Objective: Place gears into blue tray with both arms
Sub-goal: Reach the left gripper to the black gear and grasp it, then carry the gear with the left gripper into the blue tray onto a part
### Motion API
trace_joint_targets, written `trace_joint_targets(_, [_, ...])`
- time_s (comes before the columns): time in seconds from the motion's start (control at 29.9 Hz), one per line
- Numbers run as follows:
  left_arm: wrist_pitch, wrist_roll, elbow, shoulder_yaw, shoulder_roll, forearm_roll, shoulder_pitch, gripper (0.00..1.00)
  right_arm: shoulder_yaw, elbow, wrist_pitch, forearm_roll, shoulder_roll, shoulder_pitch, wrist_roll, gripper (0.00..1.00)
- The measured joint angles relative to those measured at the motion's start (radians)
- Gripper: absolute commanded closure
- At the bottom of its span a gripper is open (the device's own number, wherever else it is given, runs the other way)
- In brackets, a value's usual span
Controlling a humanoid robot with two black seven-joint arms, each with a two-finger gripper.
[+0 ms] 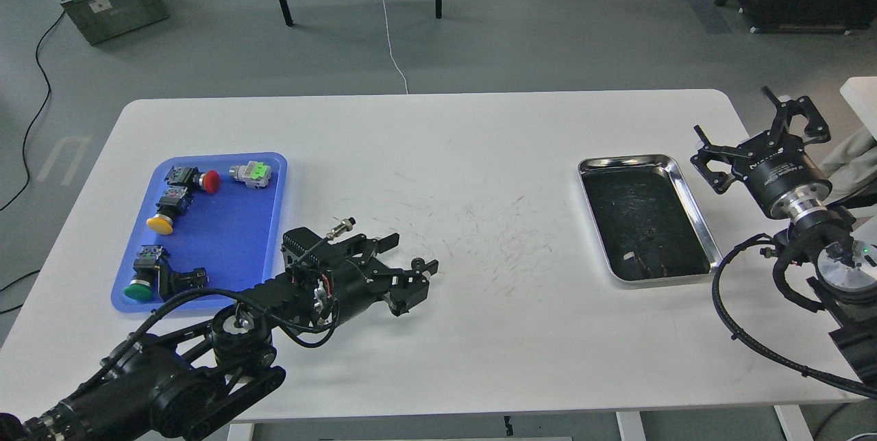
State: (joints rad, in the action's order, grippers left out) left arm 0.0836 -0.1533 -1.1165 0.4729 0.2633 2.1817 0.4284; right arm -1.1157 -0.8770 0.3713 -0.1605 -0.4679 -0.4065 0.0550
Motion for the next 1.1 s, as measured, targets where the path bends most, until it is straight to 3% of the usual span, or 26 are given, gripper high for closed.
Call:
trace_joint_targets(0.13, [0.002, 0.004, 0.019, 0.000, -0.018, 0.000, -0.005, 0.25, 0.001, 0.000, 0.000, 0.001, 0.001, 0.000, 0.000, 0.01])
trace_joint_targets(0.3, [0.002, 0.011, 0.046, 0.000, -0.041, 0.000, -0.013, 0.35, 0.001, 0.000, -0.002, 0.001, 0.004, 0.000, 0.000, 0.01])
trace_joint_targets(0.37, [0.002, 0.013, 0.053, 0.000, -0.046, 0.000, -0.015, 0.50, 0.001, 0.000, -0.002, 0.001, 0.007, 0.000, 0.000, 0.01])
trace_joint_targets(0.43, [0.003, 0.014, 0.060, 0.001, -0.050, 0.000, -0.017, 0.56, 0.001, 0.000, -0.002, 0.001, 0.010, 0.000, 0.000, 0.01])
trace_joint_targets(0.5, [0.004, 0.015, 0.066, 0.002, -0.052, 0.000, -0.018, 0.78, 0.001, -0.001, -0.001, 0.001, 0.014, 0.000, 0.000, 0.01])
trace_joint_targets(0.6, [0.004, 0.015, 0.070, 0.004, -0.056, 0.000, -0.021, 0.94, 0.001, -0.002, 0.001, 0.001, 0.015, -0.002, 0.000, 0.01])
trace_joint_targets(0.94, [0.029, 0.012, 0.054, 0.027, -0.029, 0.000, -0.039, 0.96, 0.001, -0.002, 0.002, 0.001, 0.015, -0.001, 0.000, 0.01])
trace_joint_targets(1.1, [0.017, 0.022, -0.103, 0.120, 0.083, 0.000, -0.026, 0.96, 0.001, -0.014, 0.003, 0.001, 0.015, -0.002, 0.000, 0.01])
